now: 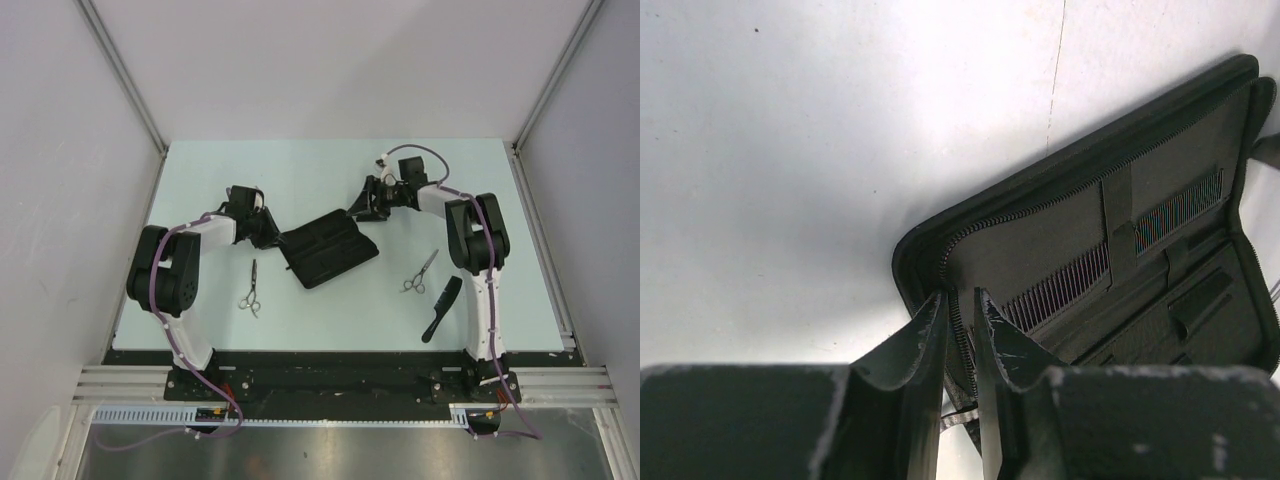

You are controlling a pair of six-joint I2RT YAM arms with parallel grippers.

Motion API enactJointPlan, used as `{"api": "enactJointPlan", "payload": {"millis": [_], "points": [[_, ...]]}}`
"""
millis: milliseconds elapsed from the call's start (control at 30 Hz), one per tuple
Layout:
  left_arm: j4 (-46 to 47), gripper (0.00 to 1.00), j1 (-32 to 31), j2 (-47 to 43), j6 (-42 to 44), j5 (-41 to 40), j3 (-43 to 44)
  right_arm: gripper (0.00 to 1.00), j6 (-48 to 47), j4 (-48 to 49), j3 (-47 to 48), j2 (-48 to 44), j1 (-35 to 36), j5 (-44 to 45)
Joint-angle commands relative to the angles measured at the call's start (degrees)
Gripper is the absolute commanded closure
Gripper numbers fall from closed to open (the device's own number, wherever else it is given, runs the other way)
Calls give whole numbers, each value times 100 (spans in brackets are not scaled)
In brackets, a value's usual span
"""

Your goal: Sort the hair-cutting tools

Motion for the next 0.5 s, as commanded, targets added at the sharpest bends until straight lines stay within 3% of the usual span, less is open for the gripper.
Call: {"api": "enactJointPlan", "payload": {"millis": [0,233,467], "points": [[-83,78,-104,162,30,-21,-168,37,-403,-424,-169,-448,-268,693],[-109,73,-113,-207,21,-56,-185,39,-474,-783,-363,-1230,-312,1298],[-144,57,-166,-883,232,-100,-98,41,-431,-1688,-451,-2161,-338,3898]]}}
